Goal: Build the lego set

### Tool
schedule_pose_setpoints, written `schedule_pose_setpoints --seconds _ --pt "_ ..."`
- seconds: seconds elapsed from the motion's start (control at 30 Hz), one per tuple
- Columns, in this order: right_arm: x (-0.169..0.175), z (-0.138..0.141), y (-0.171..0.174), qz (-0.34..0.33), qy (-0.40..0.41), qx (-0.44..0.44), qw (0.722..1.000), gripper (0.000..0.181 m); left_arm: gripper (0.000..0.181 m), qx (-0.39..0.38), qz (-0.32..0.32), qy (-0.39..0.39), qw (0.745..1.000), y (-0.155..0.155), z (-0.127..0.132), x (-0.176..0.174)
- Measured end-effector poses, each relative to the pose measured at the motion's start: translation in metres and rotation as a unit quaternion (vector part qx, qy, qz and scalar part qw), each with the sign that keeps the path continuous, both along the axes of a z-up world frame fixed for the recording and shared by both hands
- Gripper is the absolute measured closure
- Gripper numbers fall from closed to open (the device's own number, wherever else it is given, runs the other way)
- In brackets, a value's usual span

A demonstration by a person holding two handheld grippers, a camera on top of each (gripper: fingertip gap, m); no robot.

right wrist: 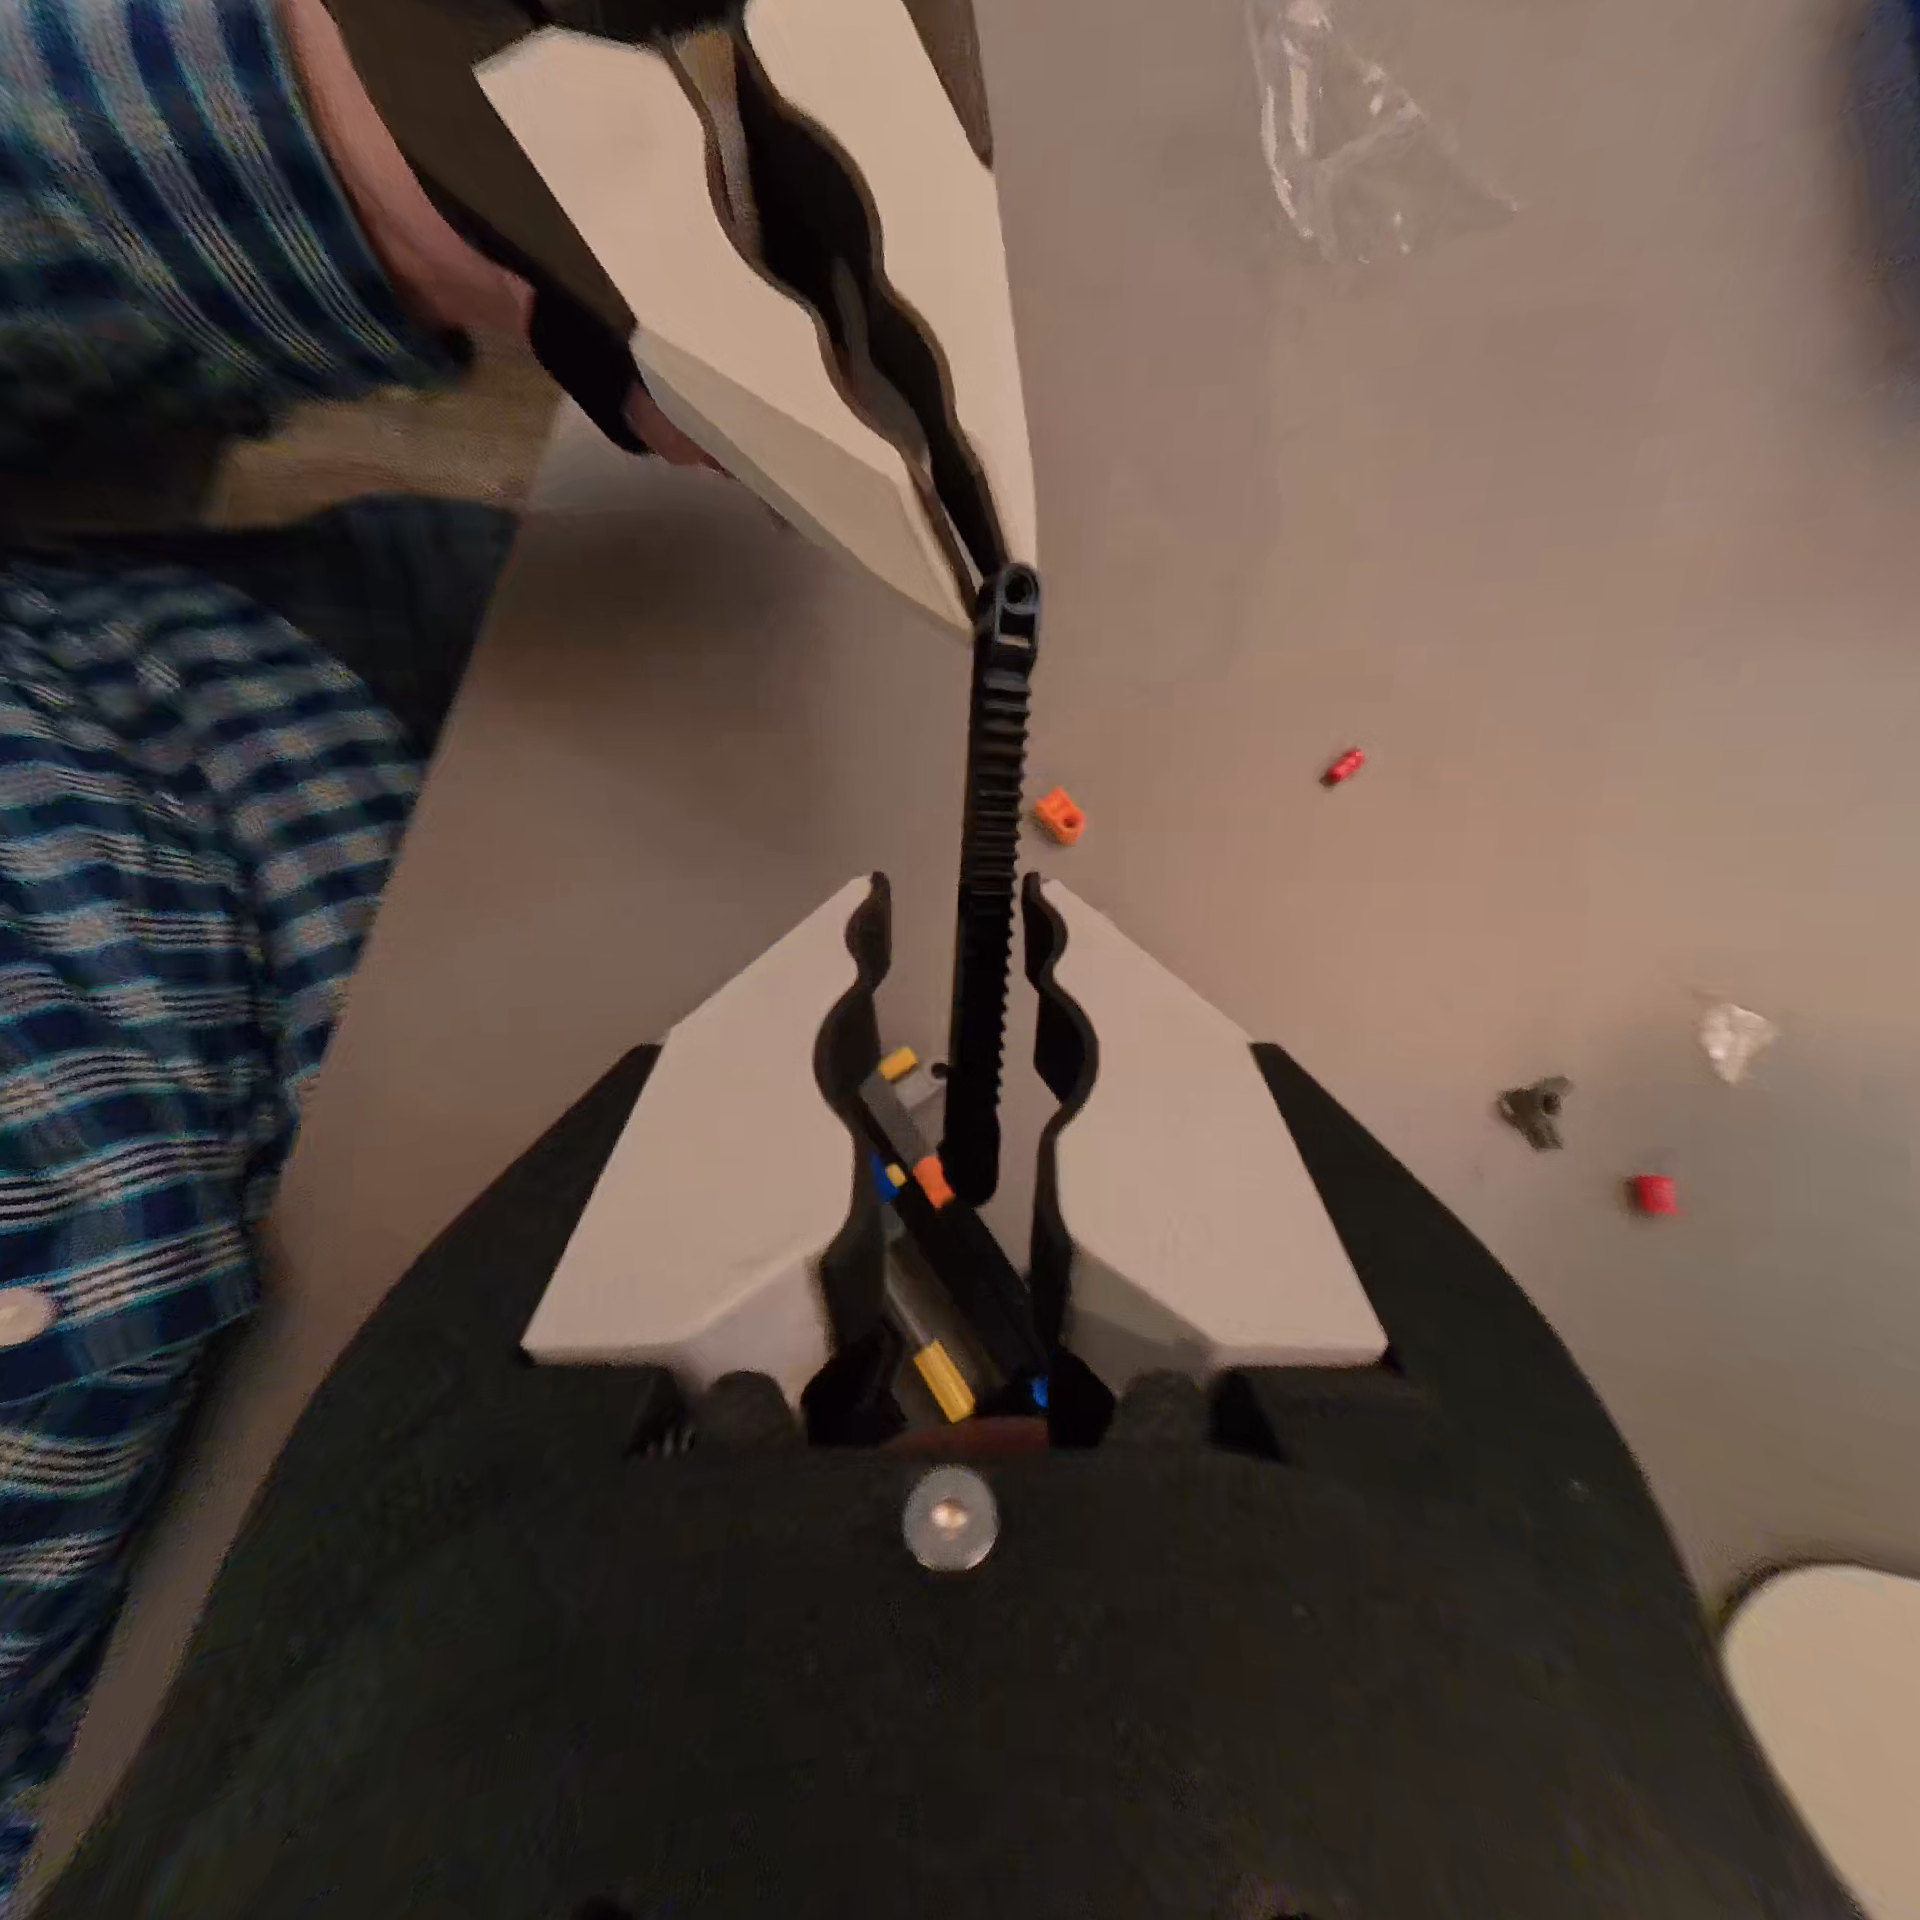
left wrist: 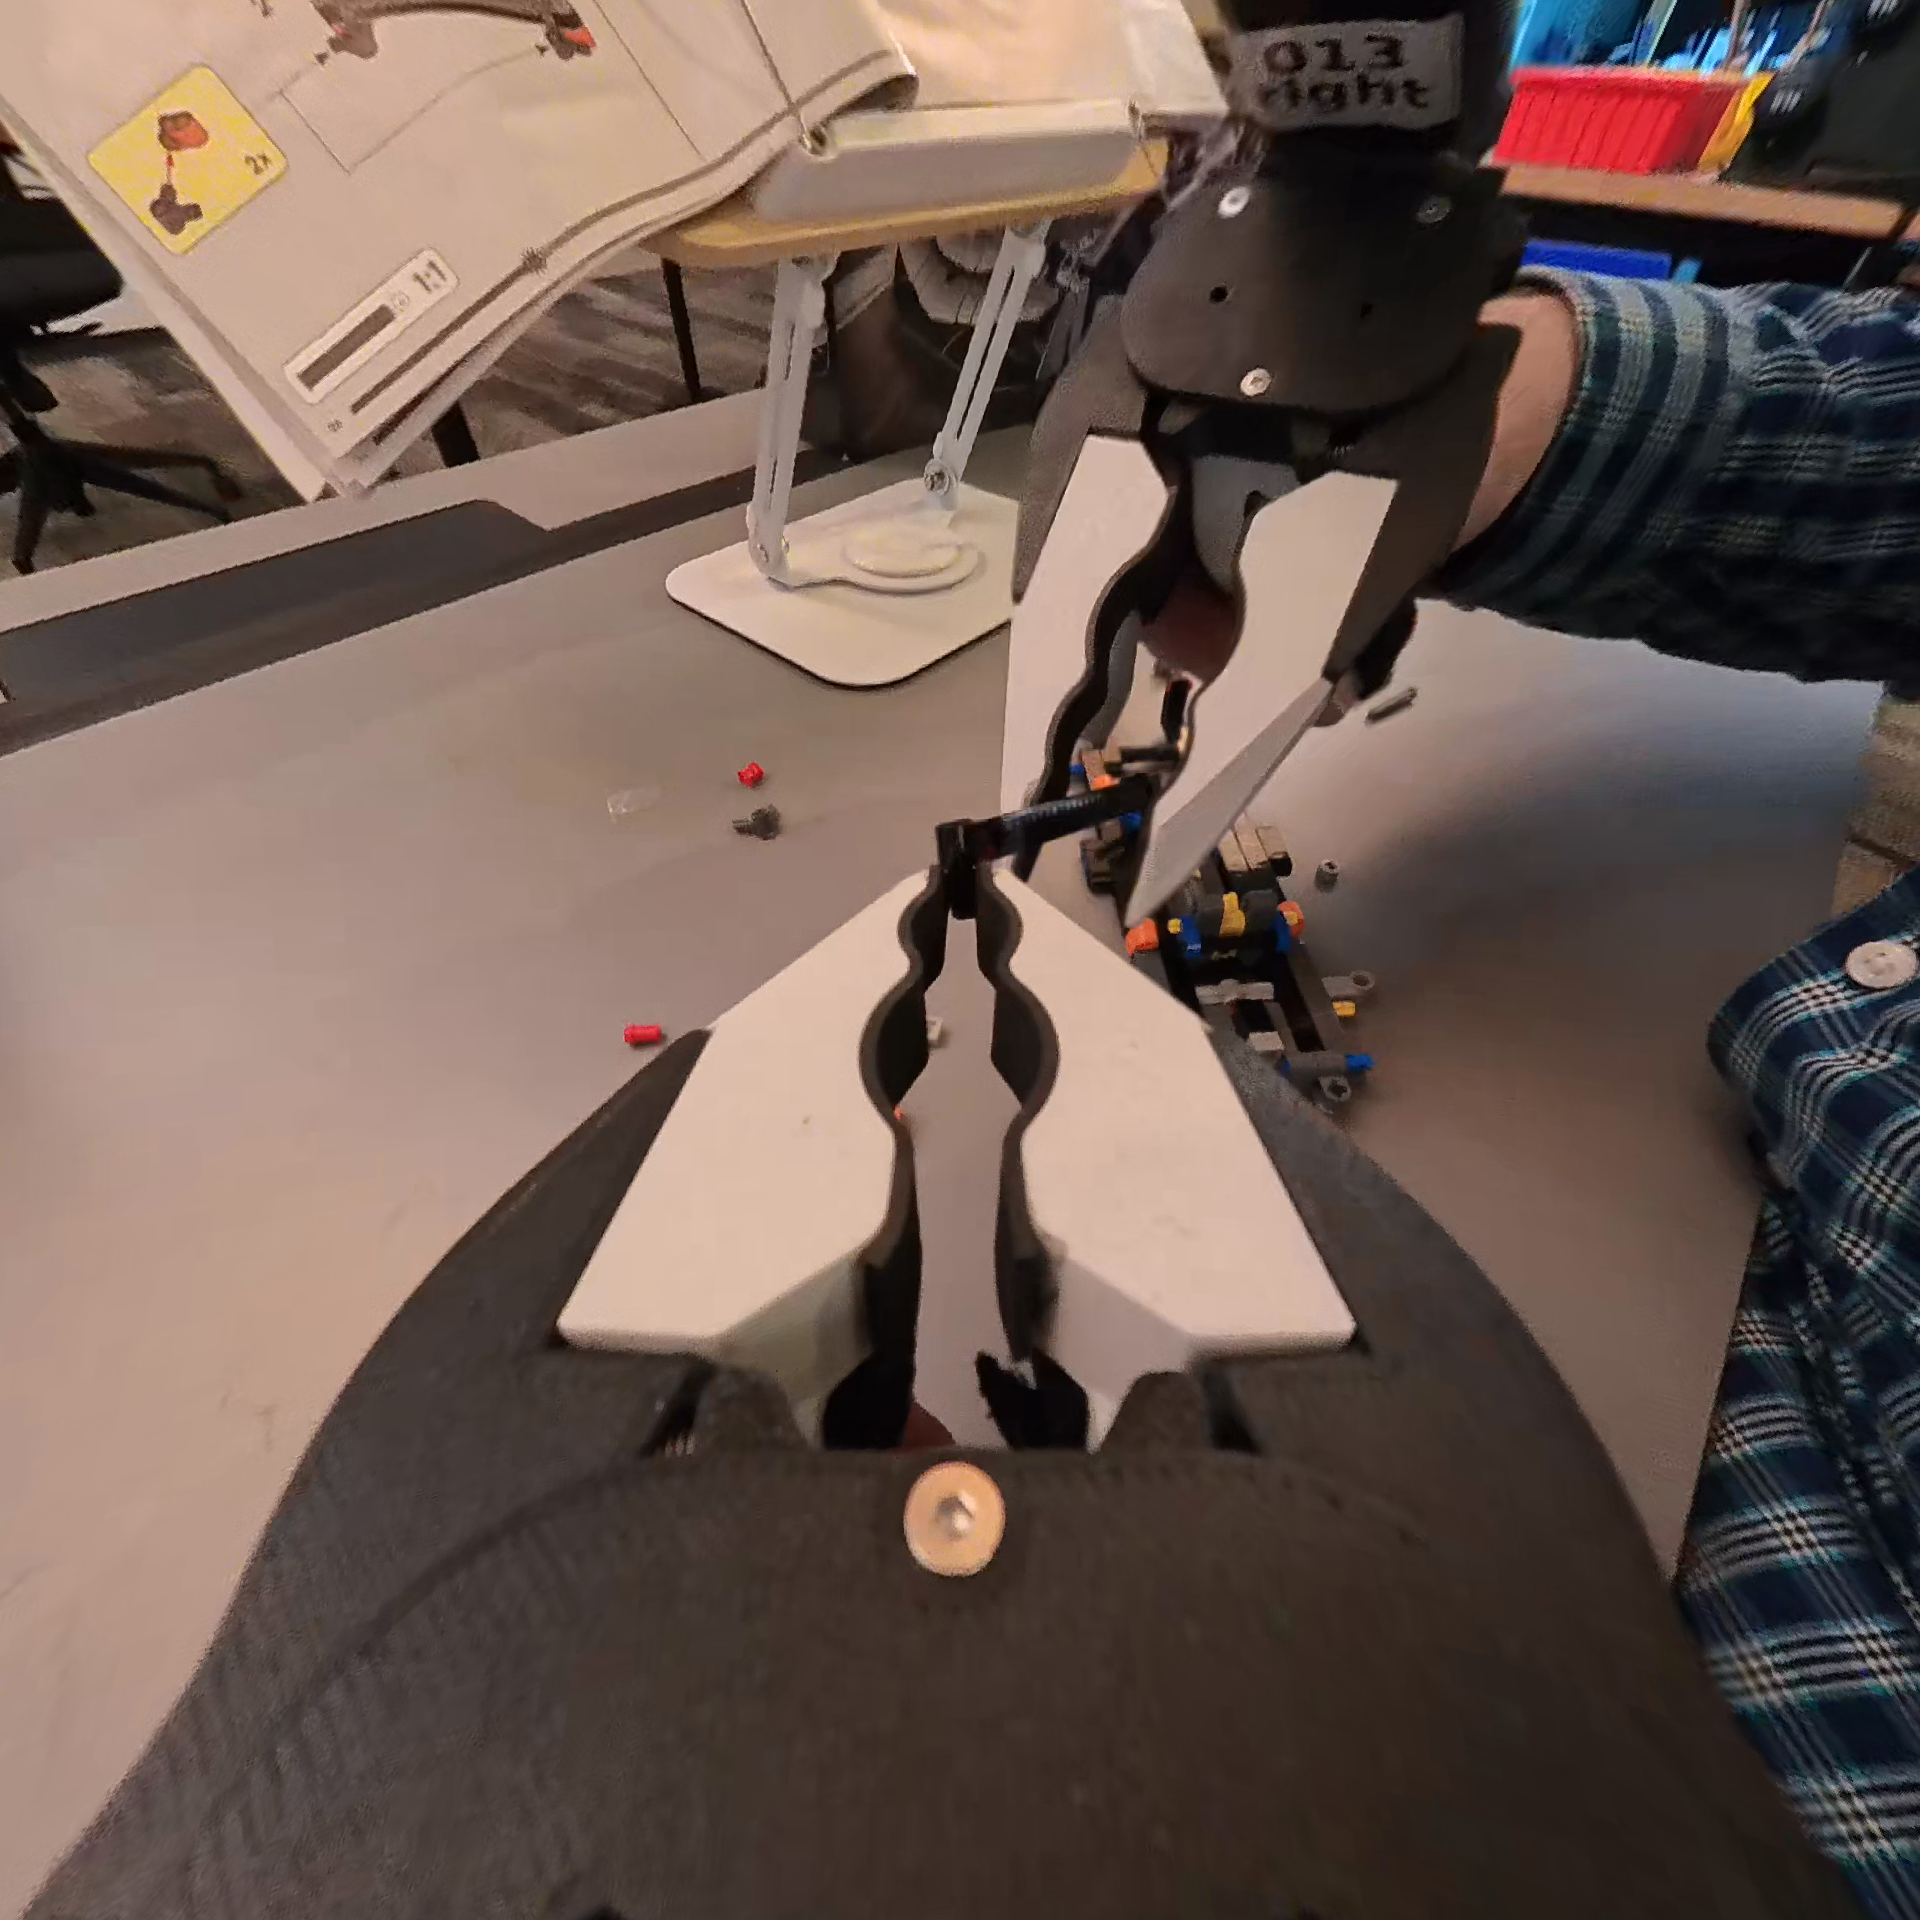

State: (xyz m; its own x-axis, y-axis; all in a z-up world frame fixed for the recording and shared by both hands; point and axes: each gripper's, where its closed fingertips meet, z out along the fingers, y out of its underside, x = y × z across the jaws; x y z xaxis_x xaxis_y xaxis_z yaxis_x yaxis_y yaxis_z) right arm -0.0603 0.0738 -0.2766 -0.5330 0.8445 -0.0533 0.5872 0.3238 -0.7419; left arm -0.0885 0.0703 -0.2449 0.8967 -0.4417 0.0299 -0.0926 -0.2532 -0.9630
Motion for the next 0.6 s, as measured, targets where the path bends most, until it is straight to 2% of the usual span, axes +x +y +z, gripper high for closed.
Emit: schedule_pose_setpoints --seconds 0.17,0.3,0.43,0.5,0.53,0.6 --pt "-0.004 0.012 0.004 0.005 -0.003 -0.040 0.999 0.154 0.178 0.021 -0.001 -0.018 1.000 0.002 0.007 -0.004" --pt "-0.013 0.027 0.006 -0.008 0.010 -0.083 0.996 0.170 0.178 0.028 -0.006 -0.015 0.999 0.004 0.010 -0.005" --pt "-0.018 0.023 0.005 -0.012 -0.002 -0.090 0.996 0.176 0.178 0.031 -0.005 -0.013 0.999 0.007 0.010 -0.006" --pt "-0.021 0.022 0.008 -0.022 0.002 -0.092 0.996 0.176 0.177 0.011 0.015 -0.014 1.000 0.009 0.004 -0.012" --pt "-0.021 0.019 0.012 -0.027 -0.001 -0.084 0.996 0.176 0.170 -0.002 0.029 -0.008 1.000 0.010 -0.002 -0.016" --pt "-0.022 0.010 0.026 -0.041 -0.006 -0.047 0.998 0.176 0.165 -0.051 0.040 0.013 0.998 0.005 -0.024 -0.018"
